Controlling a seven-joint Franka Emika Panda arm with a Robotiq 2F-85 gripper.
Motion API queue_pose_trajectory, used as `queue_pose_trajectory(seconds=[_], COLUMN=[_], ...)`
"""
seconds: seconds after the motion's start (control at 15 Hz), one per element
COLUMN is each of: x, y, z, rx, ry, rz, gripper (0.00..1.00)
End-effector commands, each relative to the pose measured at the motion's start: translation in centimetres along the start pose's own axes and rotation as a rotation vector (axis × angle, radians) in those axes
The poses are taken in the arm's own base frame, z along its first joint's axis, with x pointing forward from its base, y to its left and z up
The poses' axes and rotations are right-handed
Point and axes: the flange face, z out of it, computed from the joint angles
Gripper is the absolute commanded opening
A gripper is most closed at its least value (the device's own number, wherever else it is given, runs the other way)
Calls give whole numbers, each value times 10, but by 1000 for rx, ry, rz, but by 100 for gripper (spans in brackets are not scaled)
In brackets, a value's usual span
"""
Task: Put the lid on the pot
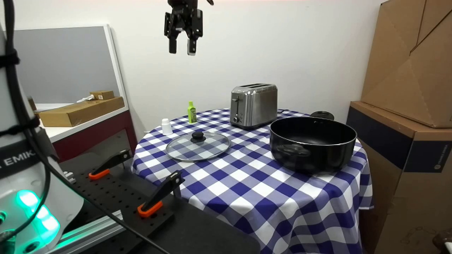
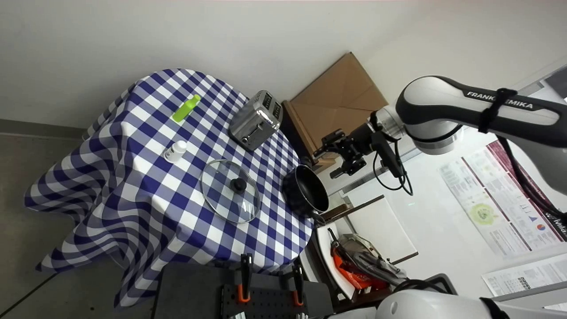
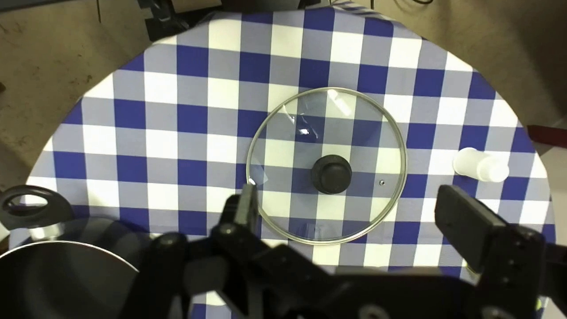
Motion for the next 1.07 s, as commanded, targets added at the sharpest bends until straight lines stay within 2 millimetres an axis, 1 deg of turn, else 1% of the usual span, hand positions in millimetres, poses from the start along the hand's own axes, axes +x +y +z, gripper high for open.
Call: queue_pose_trajectory(seconds=[0.0,0.47,0.73,1.0], x=[16,59,74,86], y=[-10,-35,-47,-53], z=[34,106,140,166], rx=[11,4,-9,-17], ry=[29,86,80,72], rz=[-35,-88,-119,-142], gripper=[100,100,100,100])
